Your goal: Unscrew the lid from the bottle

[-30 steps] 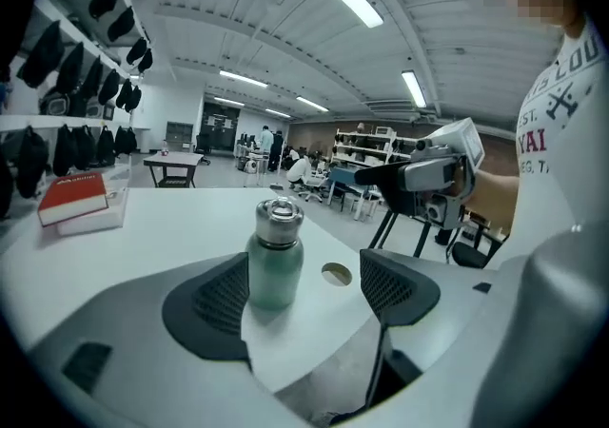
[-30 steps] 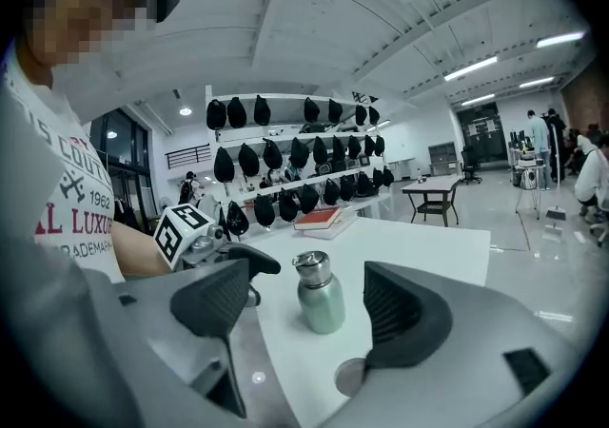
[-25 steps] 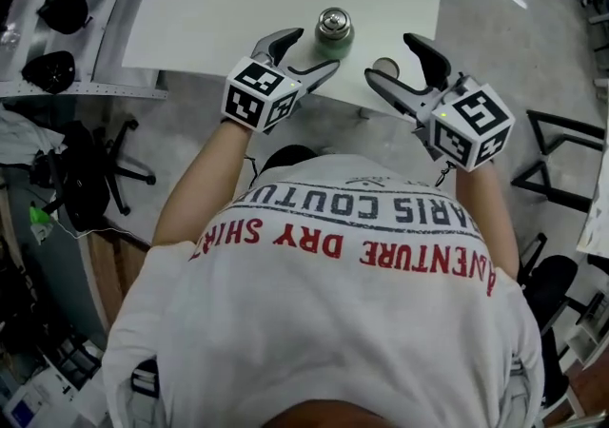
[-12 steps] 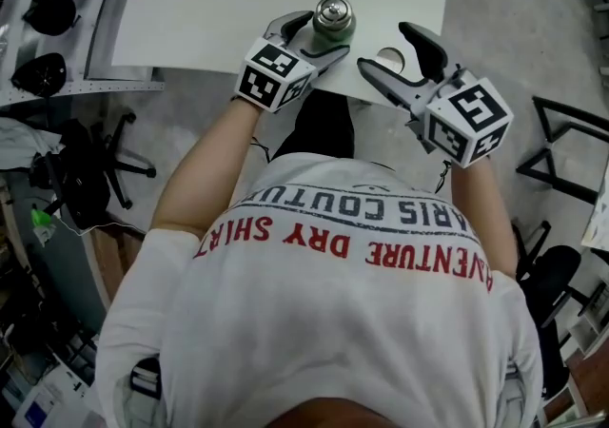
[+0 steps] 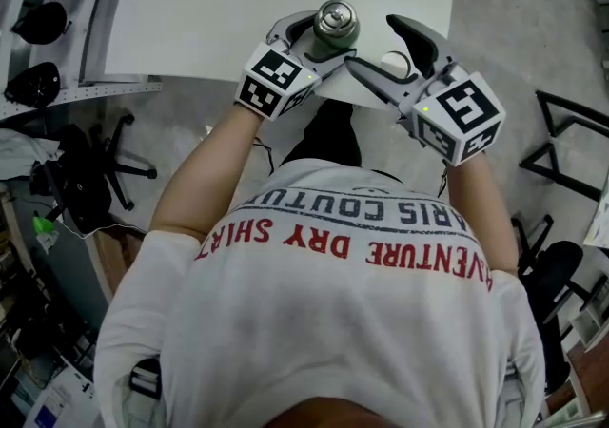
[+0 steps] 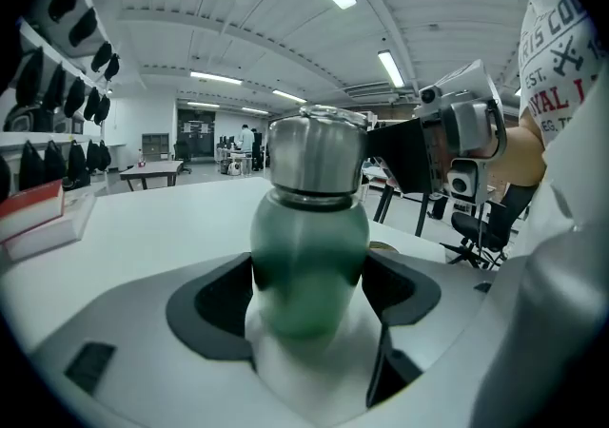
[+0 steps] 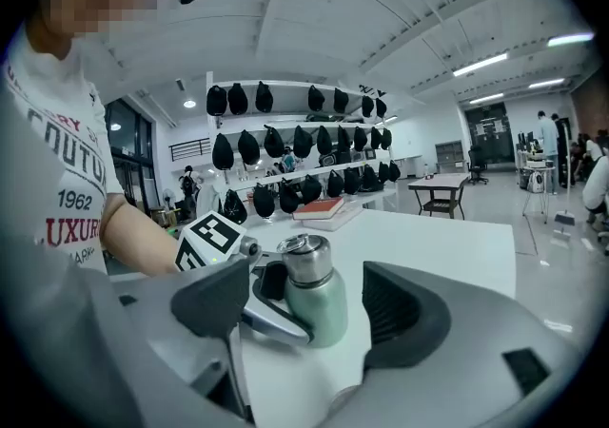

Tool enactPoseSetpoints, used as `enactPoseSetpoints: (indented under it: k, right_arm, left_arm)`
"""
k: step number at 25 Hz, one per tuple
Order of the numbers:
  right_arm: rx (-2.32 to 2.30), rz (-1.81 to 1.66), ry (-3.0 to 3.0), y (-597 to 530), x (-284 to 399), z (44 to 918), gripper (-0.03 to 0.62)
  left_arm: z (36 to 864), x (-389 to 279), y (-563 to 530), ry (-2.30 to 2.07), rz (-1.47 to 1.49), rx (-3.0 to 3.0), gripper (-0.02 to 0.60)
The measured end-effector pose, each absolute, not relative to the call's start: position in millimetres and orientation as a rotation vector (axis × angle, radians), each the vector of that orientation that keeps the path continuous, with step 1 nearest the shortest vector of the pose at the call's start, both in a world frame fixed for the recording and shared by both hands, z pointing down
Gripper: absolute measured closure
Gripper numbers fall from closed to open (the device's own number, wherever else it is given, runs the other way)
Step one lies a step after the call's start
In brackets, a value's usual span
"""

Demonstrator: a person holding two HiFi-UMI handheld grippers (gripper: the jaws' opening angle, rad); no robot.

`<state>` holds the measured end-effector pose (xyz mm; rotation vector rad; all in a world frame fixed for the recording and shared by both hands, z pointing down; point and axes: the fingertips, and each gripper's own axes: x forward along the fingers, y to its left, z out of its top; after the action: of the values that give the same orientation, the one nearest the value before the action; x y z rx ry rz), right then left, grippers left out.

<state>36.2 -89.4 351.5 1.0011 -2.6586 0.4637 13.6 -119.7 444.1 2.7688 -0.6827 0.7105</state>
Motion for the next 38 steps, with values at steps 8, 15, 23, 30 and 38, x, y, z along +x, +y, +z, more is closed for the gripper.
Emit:
enactPoseSetpoints:
  k: [8, 15, 23, 30, 38]
  right_arm:
    - [0.945, 0.378, -2.65, -108, 15, 358, 0.241]
    - [0.914, 0.318, -2.641, -121, -1, 361, 0.241]
    - [0.911, 0.246, -2.63, -125, -8, 368, 0.313]
    - [0.909, 0.23, -2.665, -128, -7, 368, 0.329]
    - [0.838, 0.183, -2.678, -127, -8, 366, 0.33]
  left_arm:
    - [444, 14, -120, -0.655, 0.696, 2.777, 0.21]
    - [445, 14, -118, -0.643, 0.697, 2.785, 0.212]
    - [445, 14, -119, -0.662, 0.678, 2.783, 0.212]
    - [445, 14, -120, -0.669, 0.669, 2.771, 0.212]
    - [443, 15, -120, -0.598, 0.707, 2.801, 0.212]
